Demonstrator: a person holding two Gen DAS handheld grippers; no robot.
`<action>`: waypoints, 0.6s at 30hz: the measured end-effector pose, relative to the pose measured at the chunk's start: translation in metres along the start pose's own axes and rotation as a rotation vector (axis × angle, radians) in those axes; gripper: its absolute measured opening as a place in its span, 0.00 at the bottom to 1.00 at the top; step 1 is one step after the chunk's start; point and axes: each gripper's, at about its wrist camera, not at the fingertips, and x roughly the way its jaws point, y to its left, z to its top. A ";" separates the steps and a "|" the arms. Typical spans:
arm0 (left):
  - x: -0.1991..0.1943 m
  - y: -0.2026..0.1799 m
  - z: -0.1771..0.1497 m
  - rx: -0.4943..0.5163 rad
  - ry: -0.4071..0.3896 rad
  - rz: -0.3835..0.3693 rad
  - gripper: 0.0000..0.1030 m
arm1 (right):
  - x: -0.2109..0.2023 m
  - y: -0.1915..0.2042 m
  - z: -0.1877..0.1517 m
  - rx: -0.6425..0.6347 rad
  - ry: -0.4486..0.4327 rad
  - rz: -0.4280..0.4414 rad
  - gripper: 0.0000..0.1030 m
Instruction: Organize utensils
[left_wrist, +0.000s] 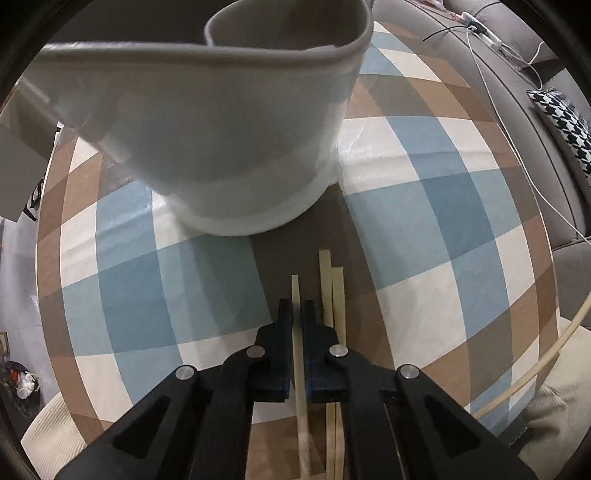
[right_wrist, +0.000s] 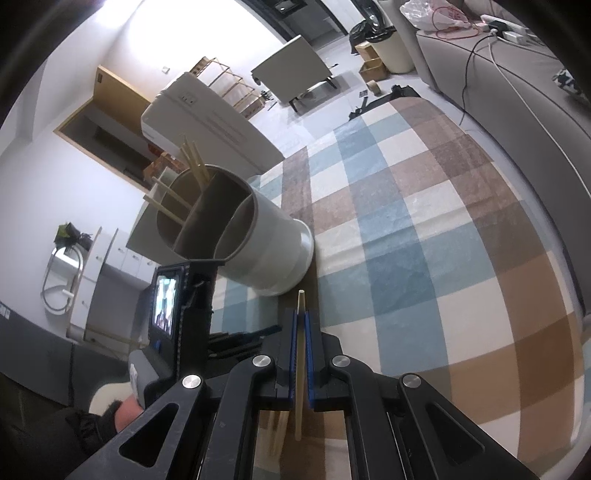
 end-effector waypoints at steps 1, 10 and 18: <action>0.000 0.000 0.000 -0.004 -0.004 0.003 0.01 | 0.000 0.000 0.000 0.001 -0.003 -0.002 0.03; -0.067 0.015 -0.029 -0.049 -0.271 -0.063 0.00 | -0.013 0.009 -0.008 -0.046 -0.047 -0.041 0.03; -0.122 0.021 -0.050 -0.100 -0.426 -0.135 0.00 | -0.028 0.034 -0.025 -0.157 -0.108 -0.090 0.03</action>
